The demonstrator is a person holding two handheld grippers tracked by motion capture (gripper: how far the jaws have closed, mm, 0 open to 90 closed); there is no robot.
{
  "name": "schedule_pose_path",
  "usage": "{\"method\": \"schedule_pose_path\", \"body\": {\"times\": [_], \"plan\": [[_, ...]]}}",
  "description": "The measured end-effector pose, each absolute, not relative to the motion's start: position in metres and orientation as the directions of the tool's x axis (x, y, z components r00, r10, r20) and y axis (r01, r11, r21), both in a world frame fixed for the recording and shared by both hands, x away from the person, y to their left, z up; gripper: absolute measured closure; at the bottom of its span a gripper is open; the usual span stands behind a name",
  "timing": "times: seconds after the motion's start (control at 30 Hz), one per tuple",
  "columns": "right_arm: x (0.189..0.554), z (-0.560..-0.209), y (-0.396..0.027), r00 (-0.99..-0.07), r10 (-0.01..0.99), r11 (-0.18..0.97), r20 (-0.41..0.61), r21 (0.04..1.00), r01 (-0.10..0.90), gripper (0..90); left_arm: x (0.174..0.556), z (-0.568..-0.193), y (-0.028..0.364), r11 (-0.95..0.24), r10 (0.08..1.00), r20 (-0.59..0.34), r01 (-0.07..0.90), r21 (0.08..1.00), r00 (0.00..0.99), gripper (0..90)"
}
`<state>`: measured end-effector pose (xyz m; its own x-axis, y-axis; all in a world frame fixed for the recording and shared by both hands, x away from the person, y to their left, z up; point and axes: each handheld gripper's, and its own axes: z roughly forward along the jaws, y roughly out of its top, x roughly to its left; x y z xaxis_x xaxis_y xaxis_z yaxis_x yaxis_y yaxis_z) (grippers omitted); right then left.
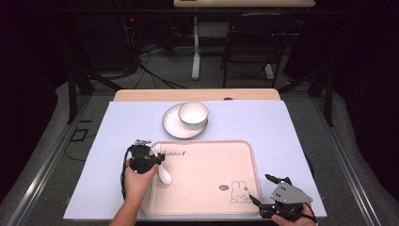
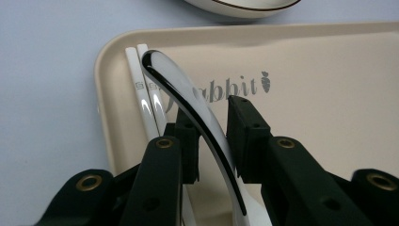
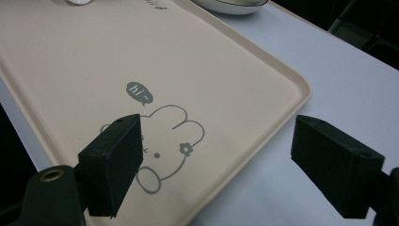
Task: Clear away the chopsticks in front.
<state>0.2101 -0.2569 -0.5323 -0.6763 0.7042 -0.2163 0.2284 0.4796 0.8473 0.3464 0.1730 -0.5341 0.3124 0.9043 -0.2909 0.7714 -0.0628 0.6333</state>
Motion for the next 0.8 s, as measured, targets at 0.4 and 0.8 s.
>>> {"method": "schedule_pose_path", "body": {"times": [0.4,0.8], "plan": [[0.21,-0.532,-0.257,-0.678,0.702,0.48,-0.217,0.847,0.227,16.9,0.357,-0.545,0.17,-0.035,0.898,-0.332,0.797,0.603,0.291,73.9],[0.21,-0.532,-0.256,-0.681,0.699,0.482,-0.219,0.847,0.223,16.9,0.361,-0.552,0.172,0.008,0.89,-0.373,0.808,0.589,0.263,71.7]]}}
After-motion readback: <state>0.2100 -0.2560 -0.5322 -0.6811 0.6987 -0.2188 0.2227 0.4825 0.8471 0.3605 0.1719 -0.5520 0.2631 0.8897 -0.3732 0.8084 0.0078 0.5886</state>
